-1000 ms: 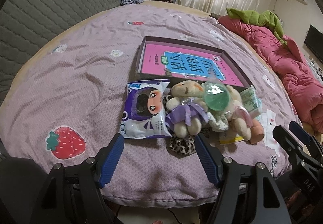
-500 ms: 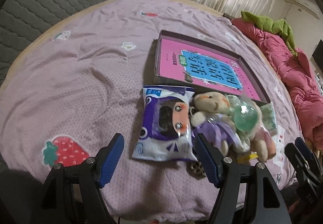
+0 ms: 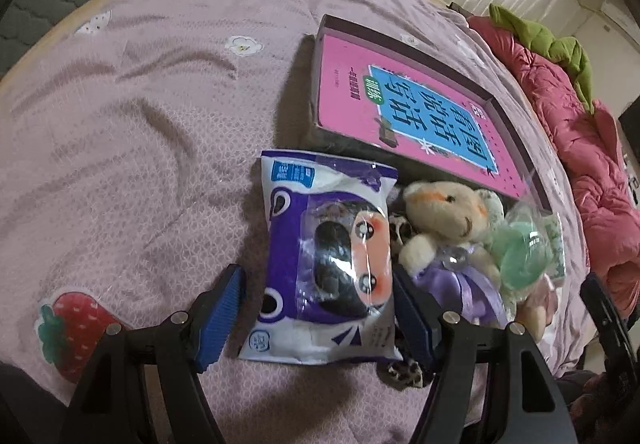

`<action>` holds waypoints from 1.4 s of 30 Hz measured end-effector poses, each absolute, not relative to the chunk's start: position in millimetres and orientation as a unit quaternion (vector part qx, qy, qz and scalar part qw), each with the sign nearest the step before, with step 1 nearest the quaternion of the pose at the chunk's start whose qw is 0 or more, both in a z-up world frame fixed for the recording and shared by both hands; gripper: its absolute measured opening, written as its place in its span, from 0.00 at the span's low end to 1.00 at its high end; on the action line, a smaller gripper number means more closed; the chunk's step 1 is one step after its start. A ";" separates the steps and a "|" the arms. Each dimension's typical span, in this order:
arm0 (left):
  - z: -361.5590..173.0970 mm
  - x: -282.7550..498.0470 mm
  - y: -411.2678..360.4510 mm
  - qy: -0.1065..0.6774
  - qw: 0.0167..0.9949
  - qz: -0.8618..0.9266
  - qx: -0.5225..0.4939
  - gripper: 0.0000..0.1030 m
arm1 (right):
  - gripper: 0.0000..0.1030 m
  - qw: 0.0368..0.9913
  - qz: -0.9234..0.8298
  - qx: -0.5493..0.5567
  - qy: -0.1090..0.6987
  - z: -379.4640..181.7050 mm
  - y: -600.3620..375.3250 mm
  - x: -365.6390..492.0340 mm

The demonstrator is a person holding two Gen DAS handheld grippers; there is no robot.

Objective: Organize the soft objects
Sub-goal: 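Grasp the purple cartoon snack bag with the left tool while the right tool grasps the white wrapped roll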

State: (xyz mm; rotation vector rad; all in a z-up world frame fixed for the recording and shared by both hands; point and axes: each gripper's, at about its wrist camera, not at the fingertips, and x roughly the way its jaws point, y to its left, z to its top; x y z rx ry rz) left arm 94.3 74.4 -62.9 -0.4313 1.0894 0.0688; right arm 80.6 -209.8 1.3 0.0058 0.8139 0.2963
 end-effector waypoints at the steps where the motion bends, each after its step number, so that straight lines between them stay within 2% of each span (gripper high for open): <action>1: -62.9 96.0 75.1 0.514 0.832 0.031 -0.206 0.70 | 0.80 0.905 0.147 0.008 0.400 -0.6 -210.0 86.8; 2: -63.2 98.0 76.4 0.514 0.832 0.029 -0.209 0.69 | 0.80 0.903 0.150 0.009 0.401 -1.6 -209.1 90.4; 4: -64.8 101.8 79.7 0.512 0.830 0.027 -0.217 0.68 | 0.73 0.902 0.150 -0.001 0.404 -4.1 -204.8 99.0; 6: -65.5 104.5 81.2 0.510 0.831 0.025 -0.221 0.65 | 0.46 0.900 0.146 -0.013 0.412 -8.7 -200.3 105.6; 8: -66.3 106.5 81.8 0.510 0.831 0.023 -0.222 0.63 | 0.39 0.893 0.143 -0.018 0.427 -17.1 -196.7 112.1; 10: -66.7 108.3 80.7 0.508 0.833 0.018 -0.219 0.60 | 0.37 0.886 0.147 -0.008 0.440 -24.6 -195.9 117.1; 12: -66.6 109.9 79.6 0.508 0.834 0.014 -0.217 0.54 | 0.32 0.884 0.152 -0.005 0.442 -26.8 -195.4 119.4; 24: -65.4 112.6 74.1 0.503 0.839 0.006 -0.208 0.37 | 0.22 0.880 0.163 0.009 0.445 -29.4 -198.1 127.9; 27: -54.7 106.8 71.2 0.487 0.850 0.002 -0.200 0.36 | 0.19 0.884 0.167 0.015 0.437 -23.4 -202.2 127.0; 35: -13.0 84.1 70.1 0.413 0.894 0.001 -0.172 0.36 | 0.18 0.899 0.175 0.032 0.400 -1.1 -211.4 116.3; 42: -1.1 88.4 71.3 0.393 0.904 0.001 -0.169 0.36 | 0.18 0.913 0.185 0.059 0.360 23.2 -219.5 116.7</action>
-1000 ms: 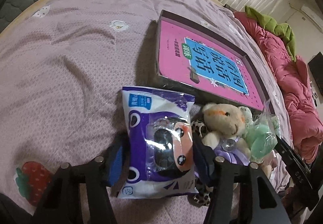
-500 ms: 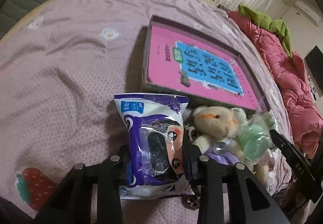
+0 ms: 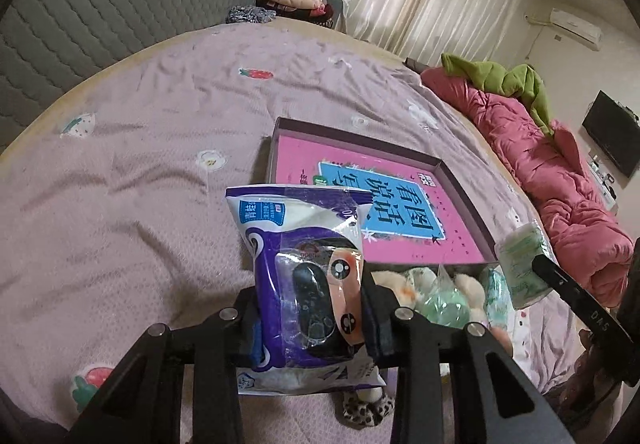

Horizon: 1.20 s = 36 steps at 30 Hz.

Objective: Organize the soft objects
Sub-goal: 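Grasp the purple cartoon snack bag with the left tool while the right tool grasps the white wrapped roll, then carry the snack bag over the tray box while the right tool drops the white roll inside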

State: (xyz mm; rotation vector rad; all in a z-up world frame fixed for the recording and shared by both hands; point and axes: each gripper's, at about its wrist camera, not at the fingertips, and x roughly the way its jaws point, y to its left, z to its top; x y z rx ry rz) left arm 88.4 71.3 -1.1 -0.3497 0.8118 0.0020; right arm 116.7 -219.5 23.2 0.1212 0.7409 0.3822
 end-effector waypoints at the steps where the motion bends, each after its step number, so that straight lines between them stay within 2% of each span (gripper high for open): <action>1: -0.9 90.8 70.7 0.391 0.905 0.002 -0.169 0.36 | 0.18 0.912 0.187 0.062 0.359 24.4 -218.9 118.8; 8: 2.0 118.7 72.0 0.379 0.910 0.006 -0.168 0.36 | 0.18 0.914 0.192 0.074 0.349 29.6 -220.2 136.0; 26: -18.5 178.4 62.2 0.412 0.895 -0.010 -0.170 0.36 | 0.18 0.915 0.198 0.072 0.344 24.0 -212.0 176.6; 36: -40.2 201.3 56.3 0.439 0.884 -0.001 -0.159 0.36 | 0.19 0.897 0.209 0.086 0.380 -0.4 -199.9 207.6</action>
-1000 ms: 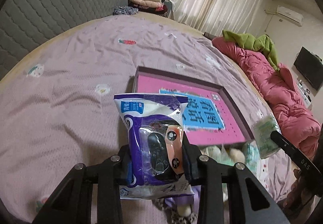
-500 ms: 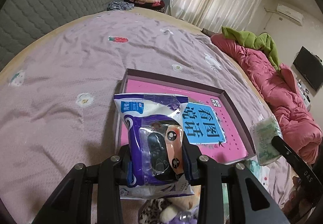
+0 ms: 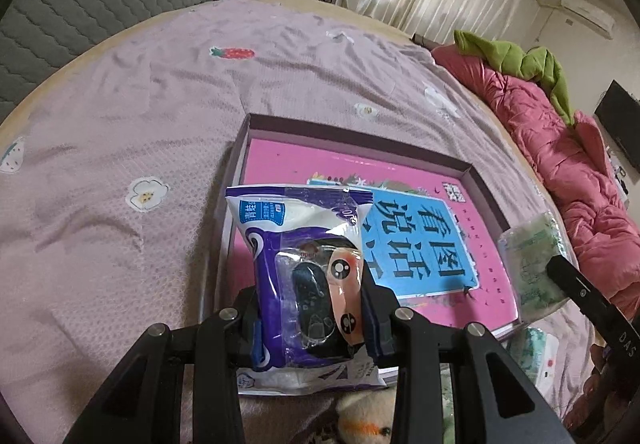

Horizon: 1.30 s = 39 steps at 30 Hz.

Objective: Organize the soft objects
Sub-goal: 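Carry the snack bag over the tray box while the right tool drops the white roll inside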

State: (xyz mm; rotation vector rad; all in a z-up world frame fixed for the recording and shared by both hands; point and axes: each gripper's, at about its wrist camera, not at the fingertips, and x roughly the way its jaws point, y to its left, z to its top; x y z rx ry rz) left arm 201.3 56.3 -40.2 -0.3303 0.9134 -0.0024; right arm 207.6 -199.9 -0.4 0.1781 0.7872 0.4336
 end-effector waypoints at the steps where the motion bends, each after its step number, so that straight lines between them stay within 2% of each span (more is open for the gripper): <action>1: -40.8 201.7 55.6 0.439 0.885 0.000 -0.157 0.36 | 0.19 0.895 0.211 0.083 0.384 -3.5 -197.9 208.7; 9: -46.3 207.9 52.8 0.446 0.882 0.000 -0.150 0.36 | 0.19 0.885 0.208 0.093 0.407 -19.4 -197.1 214.5; 19: -55.8 211.1 47.8 0.461 0.877 -0.002 -0.137 0.36 | 0.19 0.888 0.156 0.039 0.430 -34.6 -198.2 216.9; 27: -58.5 212.0 51.8 0.465 0.873 -0.002 -0.146 0.36 | 0.27 0.895 0.109 -0.032 0.430 -36.2 -197.6 218.6; 37: -59.0 212.5 48.1 0.466 0.875 0.003 -0.133 0.36 | 0.30 0.894 0.087 -0.086 0.430 -36.1 -194.0 218.4; 39: -59.5 212.7 46.9 0.467 0.875 0.004 -0.129 0.37 | 0.35 0.898 0.091 -0.085 0.423 -31.5 -192.0 216.6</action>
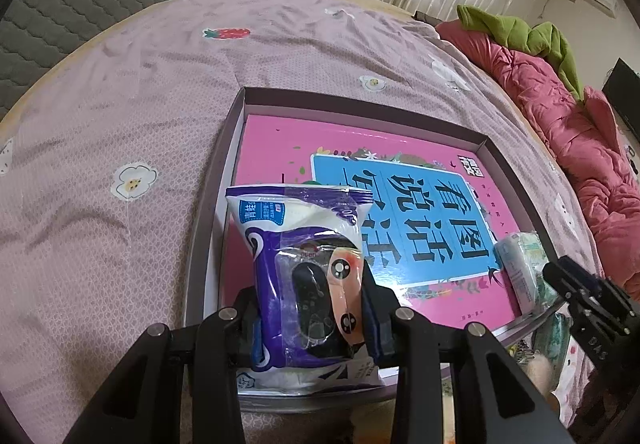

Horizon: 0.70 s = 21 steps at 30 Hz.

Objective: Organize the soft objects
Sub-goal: 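Carry the snack bag over the tray box while the right tool drops the white roll inside, then lower the purple snack bag into the tray box and open the left tool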

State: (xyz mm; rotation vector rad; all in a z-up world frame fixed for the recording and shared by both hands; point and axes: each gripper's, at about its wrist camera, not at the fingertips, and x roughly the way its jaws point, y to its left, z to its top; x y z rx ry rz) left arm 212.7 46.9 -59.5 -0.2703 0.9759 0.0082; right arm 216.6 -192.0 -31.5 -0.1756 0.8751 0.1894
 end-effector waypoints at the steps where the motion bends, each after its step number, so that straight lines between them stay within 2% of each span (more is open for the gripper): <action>1: -59.8 213.2 45.8 0.468 0.875 0.005 -0.126 0.37 | 0.37 0.900 0.093 -0.085 0.418 -29.1 -191.2 215.3; 13: -61.7 214.6 41.2 0.472 0.874 0.010 -0.112 0.39 | 0.48 0.902 0.100 -0.087 0.410 -24.2 -189.2 214.3; 17: -60.9 213.7 39.7 0.474 0.873 0.002 -0.114 0.45 | 0.51 0.901 0.096 -0.081 0.415 -26.2 -192.9 215.7; 21: -60.9 213.3 38.0 0.476 0.873 0.004 -0.108 0.47 | 0.52 0.900 0.093 -0.080 0.418 -27.9 -194.5 216.1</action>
